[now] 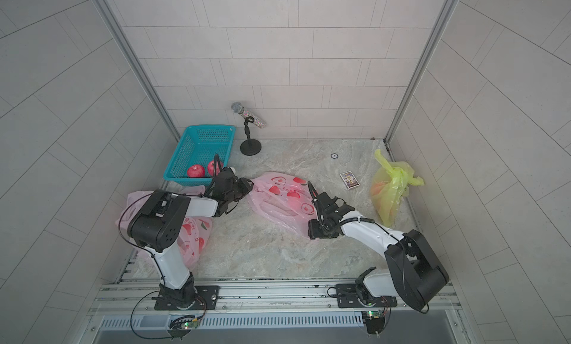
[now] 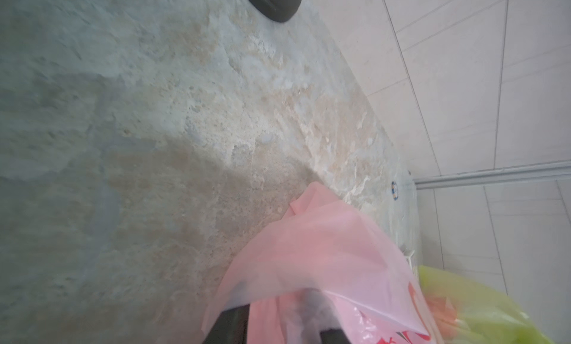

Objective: Untie the knot of a plastic bag & take out the apple
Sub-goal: Adjust the plastic bag at the center of the board.

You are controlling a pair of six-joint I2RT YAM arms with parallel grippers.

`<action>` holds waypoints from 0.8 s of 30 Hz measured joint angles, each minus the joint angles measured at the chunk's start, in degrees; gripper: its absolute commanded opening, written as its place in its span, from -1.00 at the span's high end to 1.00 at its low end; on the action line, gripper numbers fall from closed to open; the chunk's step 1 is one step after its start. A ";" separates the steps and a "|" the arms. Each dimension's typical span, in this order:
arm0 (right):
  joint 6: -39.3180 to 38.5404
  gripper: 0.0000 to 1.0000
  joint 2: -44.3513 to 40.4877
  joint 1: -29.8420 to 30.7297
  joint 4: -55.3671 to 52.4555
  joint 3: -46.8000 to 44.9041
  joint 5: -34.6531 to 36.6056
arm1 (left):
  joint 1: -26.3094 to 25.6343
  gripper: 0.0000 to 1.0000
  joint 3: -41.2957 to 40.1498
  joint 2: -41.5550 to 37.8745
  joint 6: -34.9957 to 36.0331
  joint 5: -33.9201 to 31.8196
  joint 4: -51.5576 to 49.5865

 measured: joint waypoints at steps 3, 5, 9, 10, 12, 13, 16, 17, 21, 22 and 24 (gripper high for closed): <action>-0.66 -0.65 -4.31 0.33 -4.68 2.80 0.59 | 0.07 -0.13 -1.36 -2.08 0.61 1.09 1.09; -1.36 -0.72 -6.78 0.52 -7.65 5.57 1.31 | 0.07 -0.15 -2.10 -4.46 1.20 1.55 0.92; -3.04 -0.77 -8.70 0.63 -11.89 11.28 3.23 | 0.07 -0.16 -2.47 -11.72 3.52 1.99 -1.57; -3.61 -0.78 -8.68 0.63 -12.57 12.55 3.91 | 0.07 -0.16 -2.47 -13.81 4.17 2.01 -2.56; -4.81 -0.79 -8.33 0.66 -13.42 14.58 5.29 | 0.07 -0.16 -2.47 -17.46 5.51 1.97 -4.55; -5.46 -0.80 -7.96 0.63 -13.62 15.52 5.99 | 0.04 -0.15 -2.47 -19.30 6.40 1.97 -5.84; -8.09 -0.86 -5.70 0.63 -13.94 18.91 8.20 | -0.44 -0.12 -2.19 -24.02 9.90 1.77 -10.95; -9.14 -0.89 -4.57 0.63 -13.94 20.26 8.94 | -0.79 -0.09 -1.66 -25.00 11.17 1.70 -12.94; -14.08 -0.95 1.16 0.63 -14.43 27.12 11.89 | -5.92 0.04 2.86 -25.24 16.33 2.34 -19.04; -15.61 -0.96 2.45 0.63 -14.10 28.48 12.13 | -7.87 0.07 3.93 -24.72 17.55 2.82 -20.06; -17.97 -0.97 4.20 0.63 -13.70 29.79 12.22 | -11.21 0.17 5.70 -22.91 19.17 3.82 -20.92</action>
